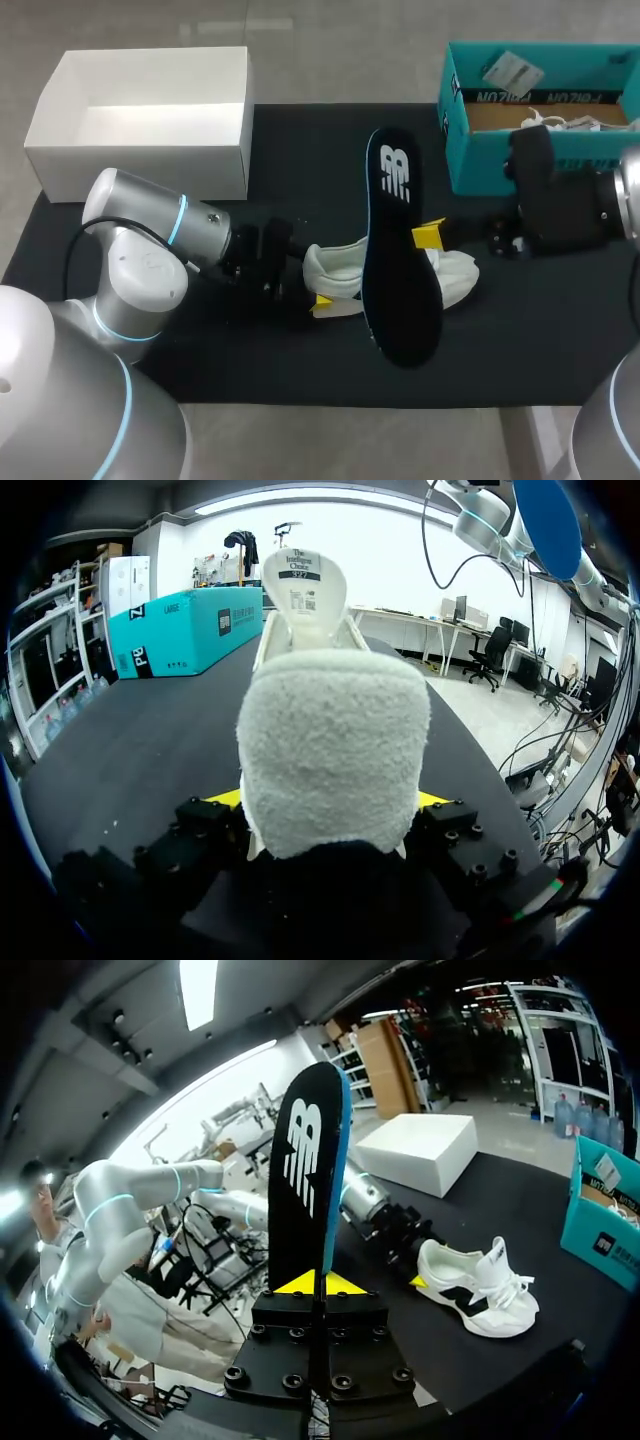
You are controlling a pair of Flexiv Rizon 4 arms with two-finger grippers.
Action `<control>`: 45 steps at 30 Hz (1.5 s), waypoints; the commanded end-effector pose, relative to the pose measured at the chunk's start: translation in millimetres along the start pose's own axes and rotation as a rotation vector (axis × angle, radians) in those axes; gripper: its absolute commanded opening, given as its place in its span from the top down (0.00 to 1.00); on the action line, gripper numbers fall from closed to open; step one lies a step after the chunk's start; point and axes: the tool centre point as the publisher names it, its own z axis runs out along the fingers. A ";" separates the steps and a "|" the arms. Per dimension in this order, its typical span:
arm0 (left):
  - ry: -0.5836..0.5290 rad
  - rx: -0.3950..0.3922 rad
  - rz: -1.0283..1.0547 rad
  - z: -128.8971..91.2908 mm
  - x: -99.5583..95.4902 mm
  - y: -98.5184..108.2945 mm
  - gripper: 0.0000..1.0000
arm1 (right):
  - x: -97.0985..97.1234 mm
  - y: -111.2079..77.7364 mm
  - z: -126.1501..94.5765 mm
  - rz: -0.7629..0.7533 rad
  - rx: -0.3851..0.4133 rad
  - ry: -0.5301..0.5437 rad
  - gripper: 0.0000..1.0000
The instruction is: Take the shoe out of the shoebox, open the shoe tongue, remove and reinsert the insole, then place the shoe into the shoebox
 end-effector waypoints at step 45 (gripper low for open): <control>0.030 -0.141 0.036 -26.9 1.4 -21.7 0.00 | 5.7 -6.2 -2.4 0.000 -0.011 -0.010 1.00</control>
